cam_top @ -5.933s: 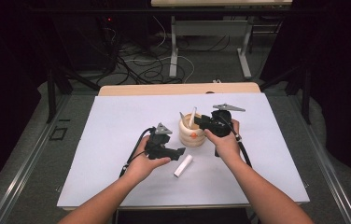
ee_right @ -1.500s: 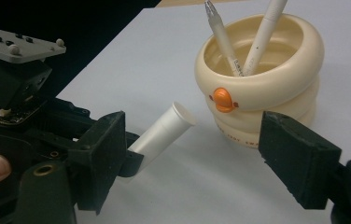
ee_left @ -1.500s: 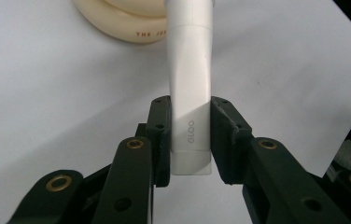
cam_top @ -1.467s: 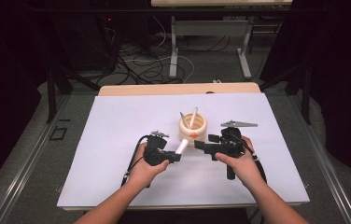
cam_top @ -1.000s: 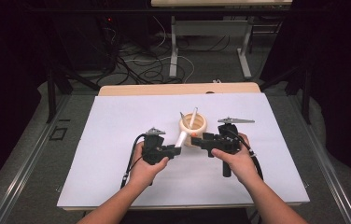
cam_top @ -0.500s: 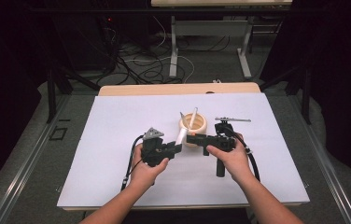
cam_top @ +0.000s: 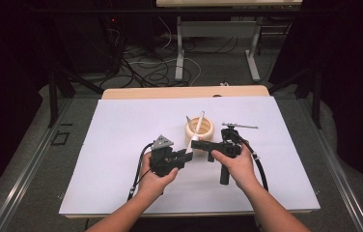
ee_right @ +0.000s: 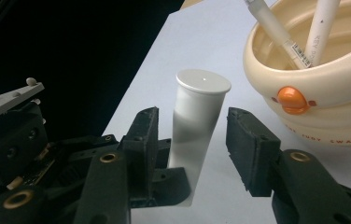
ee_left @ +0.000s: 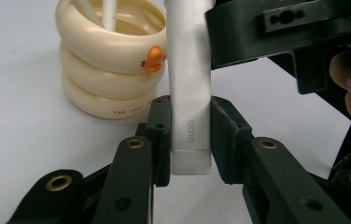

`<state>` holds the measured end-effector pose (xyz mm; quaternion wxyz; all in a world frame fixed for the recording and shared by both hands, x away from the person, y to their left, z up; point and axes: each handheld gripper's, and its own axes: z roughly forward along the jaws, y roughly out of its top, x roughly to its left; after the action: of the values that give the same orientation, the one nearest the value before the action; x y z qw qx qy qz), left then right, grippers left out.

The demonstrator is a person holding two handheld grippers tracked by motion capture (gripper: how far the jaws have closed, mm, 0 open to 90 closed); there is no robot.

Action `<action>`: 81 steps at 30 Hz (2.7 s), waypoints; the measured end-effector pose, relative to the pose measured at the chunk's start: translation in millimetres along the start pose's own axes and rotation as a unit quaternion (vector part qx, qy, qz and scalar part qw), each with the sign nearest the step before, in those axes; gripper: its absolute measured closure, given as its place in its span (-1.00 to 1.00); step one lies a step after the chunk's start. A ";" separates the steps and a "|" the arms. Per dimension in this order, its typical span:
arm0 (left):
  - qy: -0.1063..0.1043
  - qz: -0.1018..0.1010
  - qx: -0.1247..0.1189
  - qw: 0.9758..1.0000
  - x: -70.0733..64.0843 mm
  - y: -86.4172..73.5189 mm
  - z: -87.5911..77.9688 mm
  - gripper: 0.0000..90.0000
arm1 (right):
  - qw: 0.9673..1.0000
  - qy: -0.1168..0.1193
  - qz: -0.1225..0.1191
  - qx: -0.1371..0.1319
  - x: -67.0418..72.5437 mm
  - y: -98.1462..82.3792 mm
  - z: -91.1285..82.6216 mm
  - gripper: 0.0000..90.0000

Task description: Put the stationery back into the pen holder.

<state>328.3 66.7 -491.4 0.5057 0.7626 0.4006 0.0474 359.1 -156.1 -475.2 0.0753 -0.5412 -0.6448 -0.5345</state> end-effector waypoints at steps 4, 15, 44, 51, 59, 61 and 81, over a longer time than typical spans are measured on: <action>-0.007 0.002 0.003 1.000 -2.8 -0.6 0.9 0.59 | 1.000 0.003 0.003 0.001 -1.9 -1.8 2.1 0.29; -0.010 0.001 0.001 1.000 -7.1 -1.4 1.9 0.58 | 1.000 0.011 0.027 -0.006 -7.0 0.4 4.0 0.44; 0.015 -0.021 0.007 1.000 6.5 2.4 -3.7 0.39 | 0.999 -0.028 -0.022 -0.009 4.1 30.1 11.7 0.49; 0.020 -0.021 0.012 1.000 10.3 2.9 -3.9 0.29 | 0.998 -0.049 -0.041 -0.022 8.0 42.3 13.2 0.49; 0.028 -0.024 0.012 0.999 18.1 2.7 -5.0 0.12 | 0.996 -0.059 -0.051 -0.029 11.3 55.9 10.9 0.49; 0.030 -0.027 0.010 0.999 19.4 2.6 -5.1 0.09 | 0.996 -0.064 -0.054 -0.033 12.2 58.8 11.3 0.49; 0.075 -0.008 0.008 0.997 43.4 -2.4 1.9 -0.31 | 0.988 -0.107 -0.084 -0.070 7.9 89.1 17.2 0.49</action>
<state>357.2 94.4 -508.6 0.4688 0.7576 0.4436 0.0974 433.5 -151.9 -422.9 -0.0779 -0.5430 -0.6532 -0.5220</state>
